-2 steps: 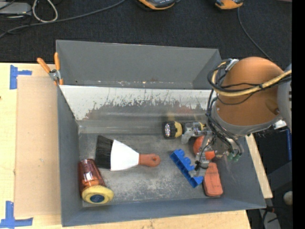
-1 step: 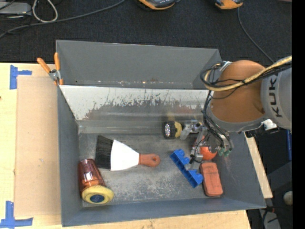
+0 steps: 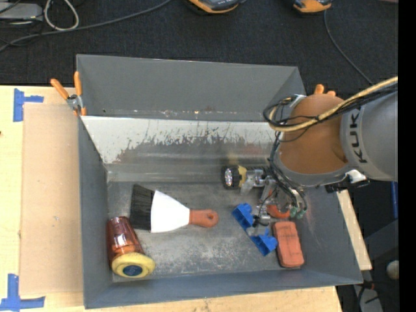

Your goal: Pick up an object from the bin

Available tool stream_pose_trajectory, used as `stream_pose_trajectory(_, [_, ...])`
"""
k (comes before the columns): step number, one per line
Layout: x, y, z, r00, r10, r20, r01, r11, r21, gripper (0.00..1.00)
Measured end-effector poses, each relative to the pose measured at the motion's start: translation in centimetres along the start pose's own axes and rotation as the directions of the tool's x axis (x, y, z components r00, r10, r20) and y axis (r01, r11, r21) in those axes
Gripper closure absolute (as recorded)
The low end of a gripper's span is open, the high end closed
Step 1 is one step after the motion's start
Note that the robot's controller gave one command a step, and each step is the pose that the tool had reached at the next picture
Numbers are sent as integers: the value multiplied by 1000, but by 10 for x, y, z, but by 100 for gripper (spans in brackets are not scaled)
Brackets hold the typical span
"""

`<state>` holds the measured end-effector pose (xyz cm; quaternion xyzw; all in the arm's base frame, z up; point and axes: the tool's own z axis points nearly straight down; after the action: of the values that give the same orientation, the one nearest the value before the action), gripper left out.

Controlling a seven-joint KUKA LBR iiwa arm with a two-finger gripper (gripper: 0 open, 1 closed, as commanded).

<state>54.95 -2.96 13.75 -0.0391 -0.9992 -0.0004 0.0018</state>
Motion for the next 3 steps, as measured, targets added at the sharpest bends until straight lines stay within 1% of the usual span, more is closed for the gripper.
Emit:
stream_pose_trajectory(1, [15, -30, 37, 998, 68, -1, -68, 998, -1, 0])
stream_pose_trajectory(2, [1, -27, 45, 1000, -25, 3, 25, 1000, 0, 0])
stream_pose_trajectory(3, [57, 31, 14, 996, -86, -6, 86, 996, -3, 0])
